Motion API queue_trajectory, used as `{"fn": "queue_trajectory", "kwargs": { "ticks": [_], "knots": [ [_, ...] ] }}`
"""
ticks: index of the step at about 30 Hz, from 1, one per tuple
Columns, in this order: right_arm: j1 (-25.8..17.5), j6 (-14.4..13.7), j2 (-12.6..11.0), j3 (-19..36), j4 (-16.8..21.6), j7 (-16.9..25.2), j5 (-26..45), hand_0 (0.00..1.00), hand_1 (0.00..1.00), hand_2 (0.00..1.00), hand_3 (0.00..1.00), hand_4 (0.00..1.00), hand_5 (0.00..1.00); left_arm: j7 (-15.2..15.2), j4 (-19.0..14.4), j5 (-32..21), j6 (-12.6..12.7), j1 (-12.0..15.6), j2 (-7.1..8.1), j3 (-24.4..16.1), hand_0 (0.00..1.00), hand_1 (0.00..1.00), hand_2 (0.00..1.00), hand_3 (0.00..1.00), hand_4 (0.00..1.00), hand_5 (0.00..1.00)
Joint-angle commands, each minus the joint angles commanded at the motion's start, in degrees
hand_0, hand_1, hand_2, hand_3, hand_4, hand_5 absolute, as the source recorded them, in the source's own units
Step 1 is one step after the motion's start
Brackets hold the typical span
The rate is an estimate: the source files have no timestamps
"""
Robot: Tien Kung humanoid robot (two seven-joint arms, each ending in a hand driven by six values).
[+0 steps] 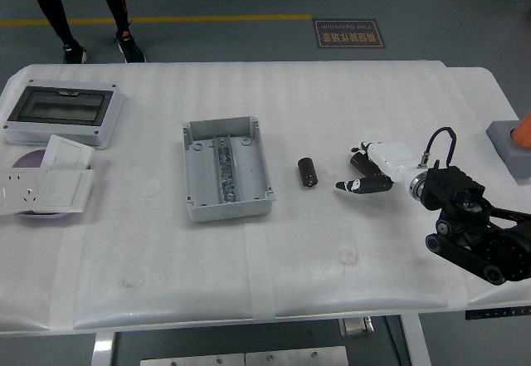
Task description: Pick up the battery,place it into the box
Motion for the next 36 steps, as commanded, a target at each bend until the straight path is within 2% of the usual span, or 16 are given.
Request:
{"fn": "queue_trajectory", "kwargs": {
  "ticks": [4,5,10,11,16,17,28,36],
  "knots": [
    [-0.1,-0.6,0.2,-0.1,-0.2,0.0,-0.1,0.452,0.511,0.643,0.796,0.861,0.581,-0.2,0.0,-0.1,0.1,-0.1,-0.02,0.0,0.608,0.651,0.475,0.485,0.412,0.414],
    [-0.1,-0.7,0.2,-0.1,-0.3,0.0,-0.1,0.434,0.495,0.628,0.745,0.778,0.485,-0.2,0.0,-0.1,0.1,-0.1,-0.04,0.1,0.609,0.651,0.483,0.486,0.413,0.417],
    [-0.1,-1.1,0.3,-0.2,-0.4,0.0,-0.2,0.434,0.495,0.628,0.745,0.778,0.485,-0.2,0.0,-0.1,0.1,-0.2,-0.02,0.0,0.609,0.651,0.483,0.486,0.413,0.417],
    [-0.1,-1.2,0.3,-0.2,-0.4,0.1,-0.2,0.405,0.466,0.583,0.699,0.635,0.344,-0.3,-0.1,-0.1,0.2,-0.2,-0.02,0.0,0.608,0.651,0.492,0.486,0.414,0.418],
    [-0.1,-1.6,0.3,-0.2,-0.5,0.3,-0.1,0.405,0.466,0.583,0.699,0.635,0.344,-0.6,-0.1,-0.4,0.4,-0.3,-0.05,0.3,0.608,0.651,0.492,0.486,0.414,0.418],
    [-0.1,-1.7,0.3,-0.2,-0.5,0.4,0.0,0.381,0.450,0.549,0.693,0.555,0.269,-0.7,-0.1,-0.5,0.4,-0.3,-0.06,0.3,0.608,0.651,0.494,0.485,0.417,0.428],
    [-0.2,-2.3,0.3,-0.5,-0.6,1.1,0.1,0.371,0.436,0.540,0.694,0.527,0.247,-1.5,-0.1,-1.3,0.9,-0.3,0.02,0.9,0.608,0.651,0.494,0.487,0.418,0.432],
    [-0.3,-2.7,0.4,-1.0,-0.8,1.4,0.4,0.351,0.418,0.522,0.692,0.503,0.226,-2.1,-0.1,-1.7,1.3,-0.3,0.19,0.9,0.605,0.650,0.530,0.487,0.420,0.445]
  ]
}}
